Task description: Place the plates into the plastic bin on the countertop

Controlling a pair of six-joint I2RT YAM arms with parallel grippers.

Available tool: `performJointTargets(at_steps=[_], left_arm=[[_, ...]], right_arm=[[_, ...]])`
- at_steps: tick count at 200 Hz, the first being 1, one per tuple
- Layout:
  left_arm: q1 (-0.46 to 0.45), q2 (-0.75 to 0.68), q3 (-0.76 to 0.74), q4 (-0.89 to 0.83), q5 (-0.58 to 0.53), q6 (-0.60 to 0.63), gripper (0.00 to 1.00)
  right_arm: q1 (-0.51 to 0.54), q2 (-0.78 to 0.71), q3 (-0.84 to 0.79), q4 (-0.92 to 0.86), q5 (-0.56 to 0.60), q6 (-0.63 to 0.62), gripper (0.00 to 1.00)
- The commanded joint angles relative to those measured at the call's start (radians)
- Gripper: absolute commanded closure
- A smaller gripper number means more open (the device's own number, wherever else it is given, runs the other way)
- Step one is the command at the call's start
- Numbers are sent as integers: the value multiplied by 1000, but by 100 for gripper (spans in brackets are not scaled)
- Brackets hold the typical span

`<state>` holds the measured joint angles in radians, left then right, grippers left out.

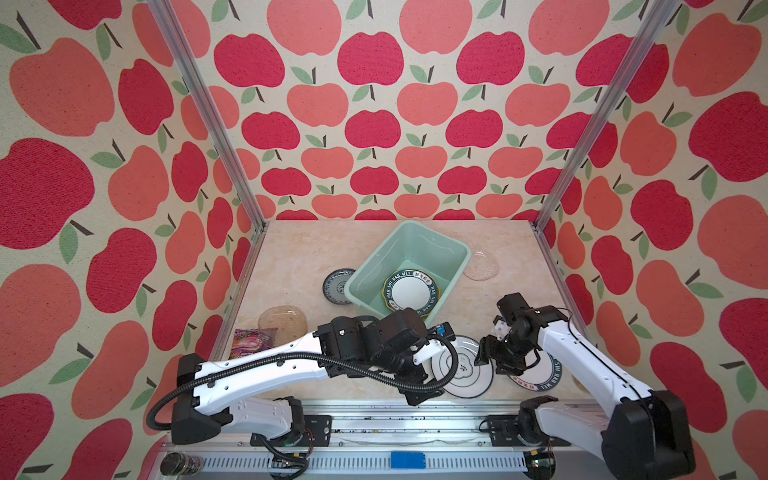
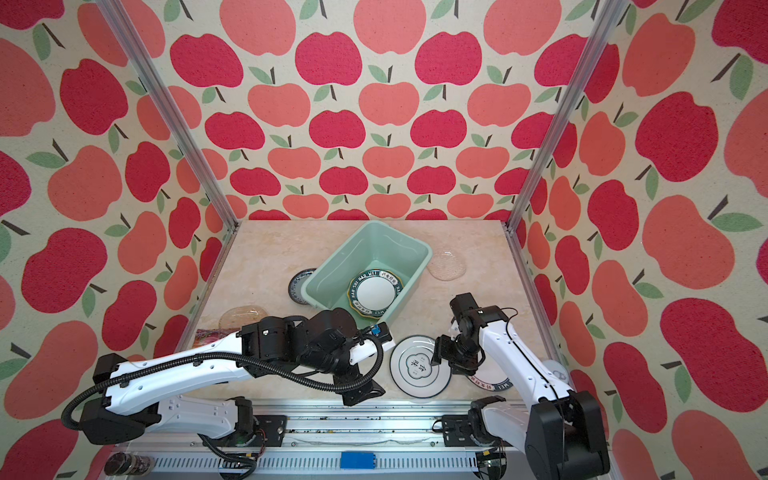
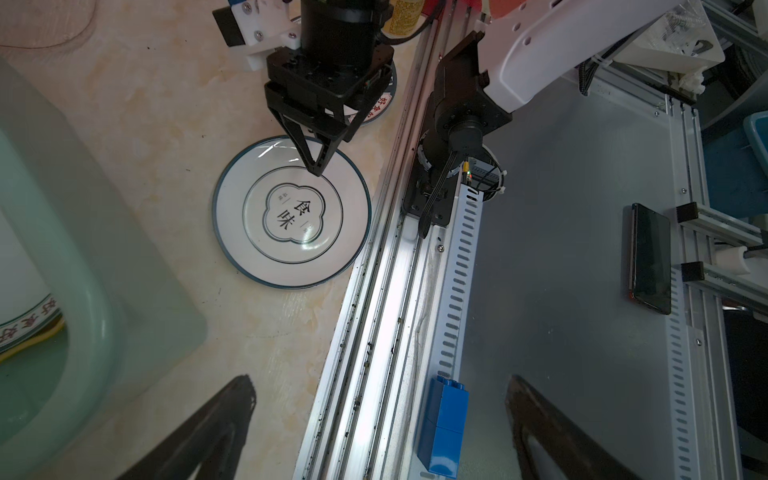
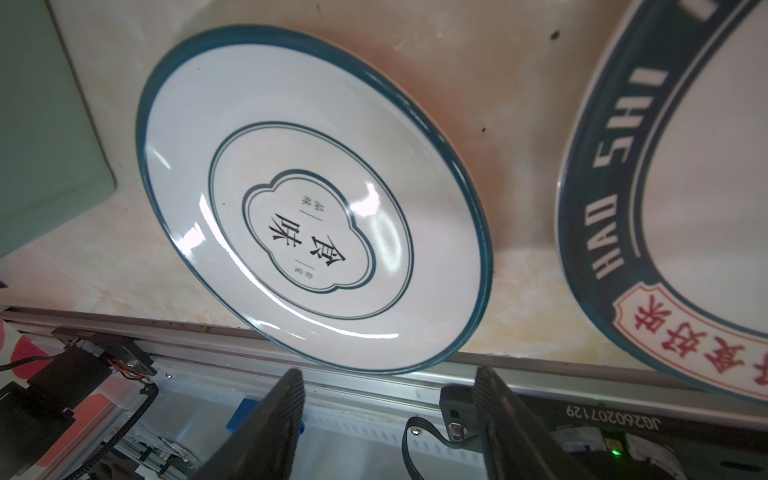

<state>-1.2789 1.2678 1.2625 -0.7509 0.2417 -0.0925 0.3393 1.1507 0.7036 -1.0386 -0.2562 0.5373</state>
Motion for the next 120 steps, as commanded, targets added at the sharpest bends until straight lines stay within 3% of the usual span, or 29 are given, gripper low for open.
performJointTargets(at_steps=[1,28,120], left_arm=[[-7,-3,23,-18,2,-8,3],[-6,-33,-5,-1,-5,-7,3],[0,-66,-38,16,-40,7,2]], right_arm=[[16,17,-38,30,73,68,31],[24,37,-56,24,123,89,31],[24,77,-121,196,-12,150,31]])
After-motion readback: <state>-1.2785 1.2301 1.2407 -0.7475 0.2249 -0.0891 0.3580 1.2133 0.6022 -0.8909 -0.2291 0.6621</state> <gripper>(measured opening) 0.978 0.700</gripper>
